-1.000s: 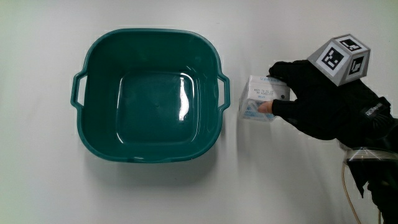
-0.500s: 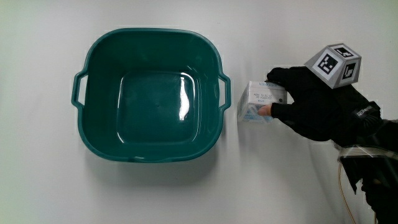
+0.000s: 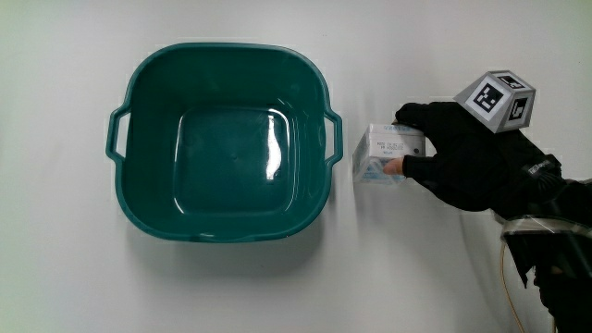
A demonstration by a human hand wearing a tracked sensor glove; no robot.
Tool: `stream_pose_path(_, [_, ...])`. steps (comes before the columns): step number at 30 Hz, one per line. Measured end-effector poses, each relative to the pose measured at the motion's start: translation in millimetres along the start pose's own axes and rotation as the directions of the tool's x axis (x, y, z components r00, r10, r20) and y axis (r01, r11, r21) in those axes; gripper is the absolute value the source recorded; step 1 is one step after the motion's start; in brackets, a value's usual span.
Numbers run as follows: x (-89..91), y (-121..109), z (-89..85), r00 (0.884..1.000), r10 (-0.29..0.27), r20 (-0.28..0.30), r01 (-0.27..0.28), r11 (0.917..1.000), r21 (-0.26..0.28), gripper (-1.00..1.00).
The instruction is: Place milk on desk
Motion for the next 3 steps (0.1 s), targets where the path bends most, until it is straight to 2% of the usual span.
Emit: stream_pose_path(3, [0.6, 0.2, -1.6, 1.0, -0.007, 0.002, 0.007, 0.9999, -0.008, -0.22])
